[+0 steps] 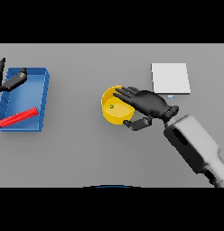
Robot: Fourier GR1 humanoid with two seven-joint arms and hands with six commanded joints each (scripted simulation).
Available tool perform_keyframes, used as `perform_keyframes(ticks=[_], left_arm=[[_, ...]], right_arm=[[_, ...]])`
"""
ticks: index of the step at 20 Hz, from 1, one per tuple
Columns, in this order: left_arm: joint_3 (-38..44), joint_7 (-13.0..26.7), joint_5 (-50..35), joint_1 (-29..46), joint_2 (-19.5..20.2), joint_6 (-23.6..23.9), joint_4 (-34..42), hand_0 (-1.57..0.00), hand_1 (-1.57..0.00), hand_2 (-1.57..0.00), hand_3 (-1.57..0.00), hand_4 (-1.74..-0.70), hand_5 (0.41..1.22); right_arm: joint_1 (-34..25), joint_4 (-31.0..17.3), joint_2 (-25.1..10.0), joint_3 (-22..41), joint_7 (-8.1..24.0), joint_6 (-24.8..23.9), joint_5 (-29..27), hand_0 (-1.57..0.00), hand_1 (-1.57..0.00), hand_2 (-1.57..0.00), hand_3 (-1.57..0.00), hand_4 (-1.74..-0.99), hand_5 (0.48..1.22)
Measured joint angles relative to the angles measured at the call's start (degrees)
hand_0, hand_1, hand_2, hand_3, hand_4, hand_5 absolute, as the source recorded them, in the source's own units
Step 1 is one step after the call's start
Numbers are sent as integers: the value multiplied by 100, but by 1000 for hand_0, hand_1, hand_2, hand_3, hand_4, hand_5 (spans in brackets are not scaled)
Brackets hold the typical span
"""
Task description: Pick up the red beaker and tilt it to pour out 1 green nut into yellow bowl. Pick up the yellow bowl and place it on the metallic measuring scale.
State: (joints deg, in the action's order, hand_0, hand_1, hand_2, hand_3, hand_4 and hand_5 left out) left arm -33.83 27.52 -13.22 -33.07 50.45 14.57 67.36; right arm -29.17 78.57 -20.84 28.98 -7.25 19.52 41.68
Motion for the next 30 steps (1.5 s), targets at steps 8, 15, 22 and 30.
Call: perform_keyframes(ticks=[8,15,22,30], left_arm=[[10,-47,15,-71,36,-37,1,1,1,1,1,-795,734],[37,10,6,-102,26,-47,-106,1,1,1,1,-797,735],[54,-38,-17,-146,48,-103,-80,1,1,1,1,-793,722],[60,-26,-43,-70,83,-56,19,1,1,1,1,-800,726]], right_arm=[[-605,-957,260,385,-300,349,135,1,1,1,1,-1270,678],[-898,-1416,323,663,-256,643,335,1,1,1,1,-1307,690],[-1019,-1550,406,856,-87,722,524,-258,-236,-233,-249,-1387,900],[-1059,-1455,333,941,-215,1204,323,-1348,-1333,-1283,-1092,-1667,1167]])
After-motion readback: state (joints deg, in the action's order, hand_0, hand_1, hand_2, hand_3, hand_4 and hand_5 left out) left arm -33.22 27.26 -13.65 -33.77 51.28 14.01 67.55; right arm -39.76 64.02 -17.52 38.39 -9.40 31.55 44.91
